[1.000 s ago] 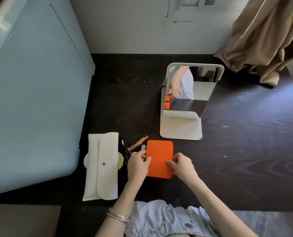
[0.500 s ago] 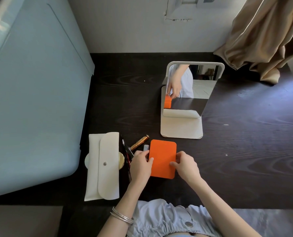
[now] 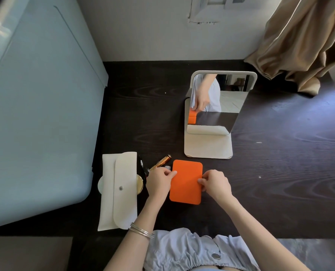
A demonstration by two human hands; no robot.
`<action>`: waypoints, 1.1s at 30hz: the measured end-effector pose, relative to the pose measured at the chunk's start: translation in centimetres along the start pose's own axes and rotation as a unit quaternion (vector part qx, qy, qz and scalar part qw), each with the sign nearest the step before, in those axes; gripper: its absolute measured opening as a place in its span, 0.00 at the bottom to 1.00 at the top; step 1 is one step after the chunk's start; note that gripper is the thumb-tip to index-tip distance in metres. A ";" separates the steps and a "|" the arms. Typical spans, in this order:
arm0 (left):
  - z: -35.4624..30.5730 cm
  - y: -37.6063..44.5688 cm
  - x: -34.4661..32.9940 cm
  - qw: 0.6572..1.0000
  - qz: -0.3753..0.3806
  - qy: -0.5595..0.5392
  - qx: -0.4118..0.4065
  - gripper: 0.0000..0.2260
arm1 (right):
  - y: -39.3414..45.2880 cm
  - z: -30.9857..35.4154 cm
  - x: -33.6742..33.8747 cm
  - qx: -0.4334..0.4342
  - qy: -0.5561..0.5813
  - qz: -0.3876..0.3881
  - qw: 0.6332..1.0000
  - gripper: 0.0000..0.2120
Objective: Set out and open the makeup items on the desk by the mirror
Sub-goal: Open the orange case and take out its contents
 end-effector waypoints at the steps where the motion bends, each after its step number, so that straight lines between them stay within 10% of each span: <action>1: -0.1 0.2 0.0 1.000 0.002 -0.002 0.005 0.12 | 0.1 0.0 0.0 0.000 0.000 0.000 1.000 0.10; 33: -2.3 2.2 -0.2 0.977 0.099 0.172 0.076 0.15 | 1.6 0.7 0.2 -0.024 -0.074 0.067 0.995 0.12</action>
Point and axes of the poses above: each hand's wrist, its own y-axis towards the middle knuckle, its own x-axis out of the back of the hand, z = x × y, the point moved 3 cm from there along y, towards the middle knuckle, and after that the axes turned 13 degrees about -y, right-handed, at the moved point
